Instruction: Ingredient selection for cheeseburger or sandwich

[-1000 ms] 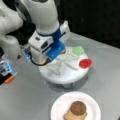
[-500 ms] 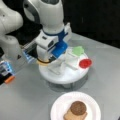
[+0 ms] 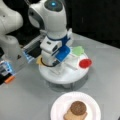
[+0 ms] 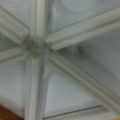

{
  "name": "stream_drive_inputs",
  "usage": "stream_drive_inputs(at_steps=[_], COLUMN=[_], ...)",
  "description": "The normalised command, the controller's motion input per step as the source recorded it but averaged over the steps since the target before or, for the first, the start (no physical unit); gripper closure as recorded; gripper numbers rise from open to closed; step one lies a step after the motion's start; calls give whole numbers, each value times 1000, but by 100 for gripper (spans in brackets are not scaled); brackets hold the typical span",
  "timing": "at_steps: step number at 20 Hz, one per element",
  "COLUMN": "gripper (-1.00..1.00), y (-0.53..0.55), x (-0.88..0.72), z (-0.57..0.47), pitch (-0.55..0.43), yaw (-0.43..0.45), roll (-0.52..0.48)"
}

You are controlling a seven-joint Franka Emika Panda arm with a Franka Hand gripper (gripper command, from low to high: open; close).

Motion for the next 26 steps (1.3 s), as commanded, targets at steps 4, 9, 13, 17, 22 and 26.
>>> stream_drive_inputs(at_steps=[4,9,13,17,22,26], gripper=[-100,-100,-100,-100,-100,-100], y=[179,140,115,126,123,143], x=[-123,-132,-153,-143,-132,-148], z=[-104,-101,-123,-149,-157,-168], pitch=[-142,-145,-150,-177,-180,-193], yaw=[-100,-92,-103,-161,-196,-189], roll=[1,5,35,79,99,63])
